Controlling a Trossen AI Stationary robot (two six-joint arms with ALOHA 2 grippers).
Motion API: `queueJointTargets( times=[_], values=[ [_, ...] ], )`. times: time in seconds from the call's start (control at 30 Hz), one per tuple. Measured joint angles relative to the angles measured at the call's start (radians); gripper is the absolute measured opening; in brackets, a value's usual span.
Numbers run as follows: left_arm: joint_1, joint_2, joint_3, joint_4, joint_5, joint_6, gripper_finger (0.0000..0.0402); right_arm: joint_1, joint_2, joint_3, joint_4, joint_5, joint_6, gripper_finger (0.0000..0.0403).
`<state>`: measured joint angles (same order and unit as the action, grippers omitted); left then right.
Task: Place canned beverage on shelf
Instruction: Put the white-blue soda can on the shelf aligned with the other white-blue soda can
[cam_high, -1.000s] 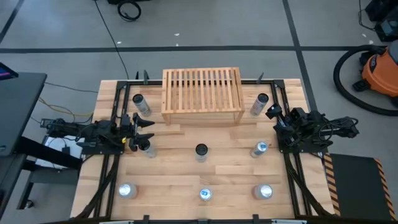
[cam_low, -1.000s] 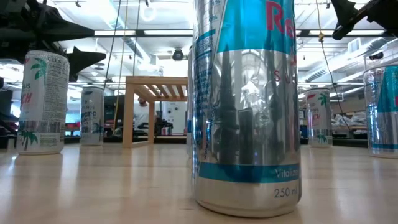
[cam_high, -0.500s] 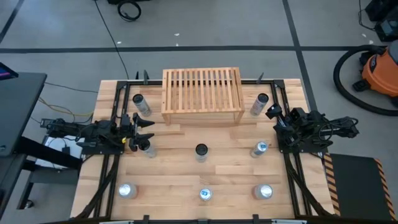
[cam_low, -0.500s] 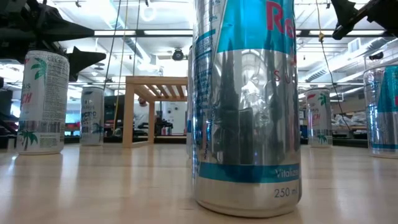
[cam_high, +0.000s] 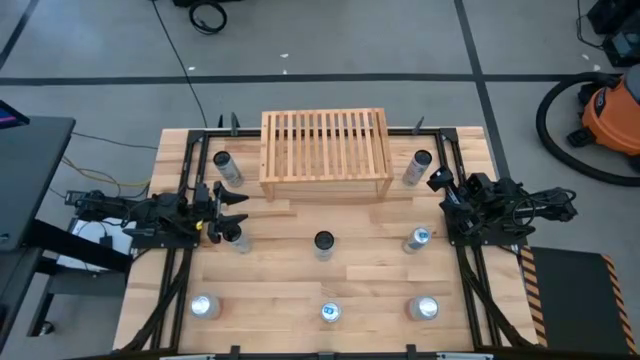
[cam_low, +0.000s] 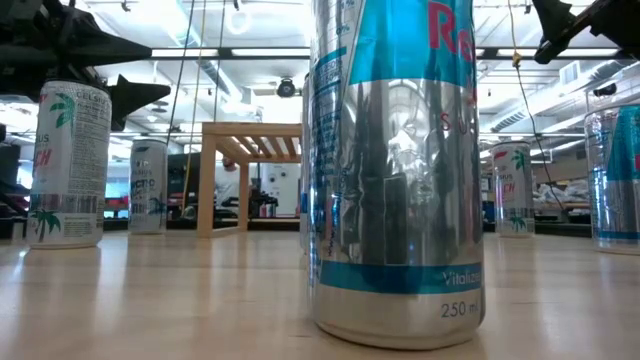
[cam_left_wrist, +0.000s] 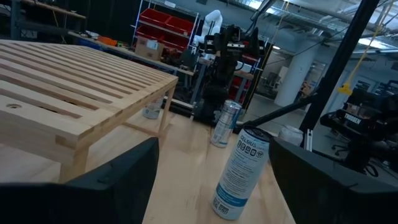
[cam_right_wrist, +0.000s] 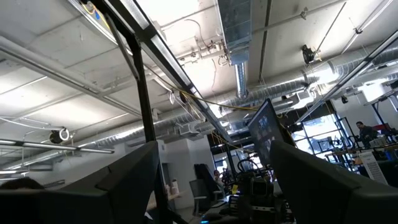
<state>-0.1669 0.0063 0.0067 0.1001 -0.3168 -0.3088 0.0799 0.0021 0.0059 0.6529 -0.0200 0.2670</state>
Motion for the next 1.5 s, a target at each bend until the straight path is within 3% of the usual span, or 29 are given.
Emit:
queueJointTargets(
  times=[0.53, 0.7, 0.8, 1.0, 1.27, 1.5],
  values=[
    [0.0, 0.0, 0.011, 0.012, 0.0, 0.068, 0.0309, 0.0, 0.0, 0.0, 0.0, 0.0, 0.0, 0.0318],
    [0.008, 0.001, 0.131, -0.084, -0.012, 0.147, 0.0309, 0.0, 0.0, 0.0, 0.0, 0.0, 0.0, 0.0318],
    [0.022, 0.028, 0.233, -0.217, -0.078, 0.187, 0.0309, 0.0, 0.0, 0.0, 0.0, 0.0, 0.0, 0.0318],
    [0.066, 0.162, 0.444, -0.491, -0.242, 0.153, 0.0309, 0.0, 0.0, 0.0, 0.0, 0.0, 0.0, 0.0318],
    [0.196, 0.419, 0.584, -0.558, -0.444, 0.17, 0.0309, 0.0, 0.0, 0.0, 0.0, 0.0, 0.0, 0.0318],
    [0.431, 0.645, 0.663, -0.68, -0.424, 0.107, 0.0309, 0.0, 0.0, 0.0, 0.0, 0.0, 0.0, 0.0318]
  ],
)
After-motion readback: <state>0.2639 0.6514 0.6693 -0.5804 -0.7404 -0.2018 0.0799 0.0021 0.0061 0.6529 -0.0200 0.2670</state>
